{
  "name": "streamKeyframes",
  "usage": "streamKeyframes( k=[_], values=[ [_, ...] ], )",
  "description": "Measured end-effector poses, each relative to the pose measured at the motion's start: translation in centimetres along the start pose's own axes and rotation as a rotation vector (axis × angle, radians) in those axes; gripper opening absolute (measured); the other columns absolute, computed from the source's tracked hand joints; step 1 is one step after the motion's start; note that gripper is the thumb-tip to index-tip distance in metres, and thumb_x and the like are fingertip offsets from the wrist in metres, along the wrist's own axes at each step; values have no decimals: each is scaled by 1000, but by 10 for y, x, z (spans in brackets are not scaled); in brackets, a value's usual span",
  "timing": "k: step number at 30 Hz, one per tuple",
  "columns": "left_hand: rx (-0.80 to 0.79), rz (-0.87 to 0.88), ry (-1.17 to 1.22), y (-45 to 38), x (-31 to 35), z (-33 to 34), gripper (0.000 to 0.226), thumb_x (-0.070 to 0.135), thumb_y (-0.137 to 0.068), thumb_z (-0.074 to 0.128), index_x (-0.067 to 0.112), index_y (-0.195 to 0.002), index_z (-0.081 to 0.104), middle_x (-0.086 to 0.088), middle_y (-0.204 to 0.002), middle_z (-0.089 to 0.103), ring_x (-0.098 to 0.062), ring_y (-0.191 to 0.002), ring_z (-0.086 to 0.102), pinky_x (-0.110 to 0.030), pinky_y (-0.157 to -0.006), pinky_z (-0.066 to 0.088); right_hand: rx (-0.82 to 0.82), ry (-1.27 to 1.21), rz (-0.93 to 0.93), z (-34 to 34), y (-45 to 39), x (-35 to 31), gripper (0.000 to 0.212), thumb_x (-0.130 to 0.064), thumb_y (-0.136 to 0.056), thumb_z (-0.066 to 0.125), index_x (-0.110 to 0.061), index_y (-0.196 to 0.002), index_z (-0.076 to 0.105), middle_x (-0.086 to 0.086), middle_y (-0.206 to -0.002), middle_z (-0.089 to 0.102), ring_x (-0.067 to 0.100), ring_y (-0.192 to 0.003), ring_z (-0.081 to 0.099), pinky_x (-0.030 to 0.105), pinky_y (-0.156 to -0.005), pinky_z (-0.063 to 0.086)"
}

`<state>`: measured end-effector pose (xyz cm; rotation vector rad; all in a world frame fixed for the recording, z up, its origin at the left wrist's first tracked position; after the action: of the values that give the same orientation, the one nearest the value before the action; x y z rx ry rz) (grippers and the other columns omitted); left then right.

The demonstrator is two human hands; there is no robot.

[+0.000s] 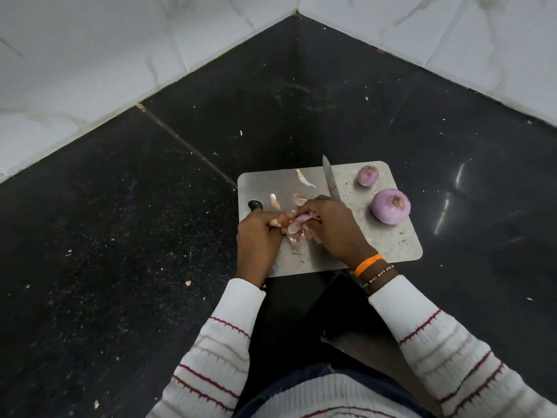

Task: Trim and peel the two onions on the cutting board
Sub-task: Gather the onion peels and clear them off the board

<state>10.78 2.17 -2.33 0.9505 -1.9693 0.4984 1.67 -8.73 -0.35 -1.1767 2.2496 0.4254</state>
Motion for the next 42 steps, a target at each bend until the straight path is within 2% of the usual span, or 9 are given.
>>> streamKeyframes(
  k=[8, 11, 13, 18, 22, 28, 33, 39, 42],
  values=[
    [-39, -184, 315, 2, -13, -8, 24, -4, -80, 66, 17, -84, 77, -1, -84, 74, -12, -79, 68, -19, -74, 54, 19, -248, 176, -12, 6, 19, 20, -5, -80, 68, -9, -99, 71, -9, -78, 65, -2, -64, 53, 1, -59, 38],
    [-55, -228, 416, 5, -15, -11, 26, -2, -79, 68, 23, -82, 76, -3, -85, 74, -14, -85, 69, -25, -81, 55, -28, -518, 257, -8, 9, 25, 26, -6, -78, 72, -8, -104, 70, 12, -89, 70, 23, -81, 69, 26, -70, 58],
    [-58, -260, 480, 10, -13, -12, 27, -5, -79, 67, 21, -81, 75, -3, -83, 73, -13, -81, 68, -24, -79, 54, -46, -622, 278, -6, 11, 24, 25, -7, -79, 71, -9, -103, 70, 18, -97, 70, 33, -89, 69, 43, -79, 58],
    [-47, -336, 605, 23, -9, -13, 31, -8, -82, 63, 20, -79, 72, -17, -78, 65, -20, -67, 55, -23, -53, 44, -82, -805, 294, -3, 16, 15, 22, 0, -80, 68, -5, -101, 69, 22, -93, 68, 26, -79, 69, 32, -70, 56],
    [-50, -373, 650, 35, -2, -9, 27, -8, -84, 61, 17, -84, 73, -9, -70, 64, -16, -59, 51, -24, -51, 37, -116, -849, 291, -8, 24, 15, 27, 1, -80, 68, -2, -106, 66, 21, -99, 69, 25, -82, 71, 27, -71, 57],
    [0, -393, 746, 65, 12, 10, 23, -7, -84, 62, 3, -103, 69, -13, -89, 70, -24, -85, 62, -27, -71, 53, -216, -962, 227, -18, 51, 15, 24, 3, -81, 65, -3, -104, 65, 15, -91, 70, 19, -76, 71, 25, -72, 58],
    [44, -408, 786, 101, 14, 18, 22, -2, -85, 62, 4, -105, 69, -10, -91, 72, -19, -81, 64, -26, -63, 50, -343, -1053, 197, -17, 77, 13, 21, 6, -82, 62, -9, -97, 67, 1, -79, 73, 15, -74, 71, 22, -67, 56],
    [112, -426, 754, 155, 10, 8, 20, 2, -87, 62, 8, -104, 70, -2, -70, 64, -7, -54, 51, -19, -44, 41, -534, -1043, 160, -2, 112, -1, 21, 6, -82, 60, -8, -96, 66, 2, -79, 72, 14, -74, 70, 21, -67, 55],
    [176, -472, 775, 187, 1, 1, 22, 1, -86, 62, 8, -105, 70, -5, -72, 63, -9, -57, 50, -19, -46, 41, -626, -1019, 141, 10, 129, -9, 22, 6, -82, 61, -7, -99, 65, 6, -84, 69, 13, -75, 70, 21, -68, 55]
  ],
)
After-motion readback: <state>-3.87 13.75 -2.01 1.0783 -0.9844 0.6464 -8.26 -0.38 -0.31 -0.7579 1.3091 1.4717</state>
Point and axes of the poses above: each hand's wrist, its own y-axis away from the middle knuckle, its own z-axis out of the palm, x = y × z, the point moved 6 cm from there along -y, towards the middle knuckle
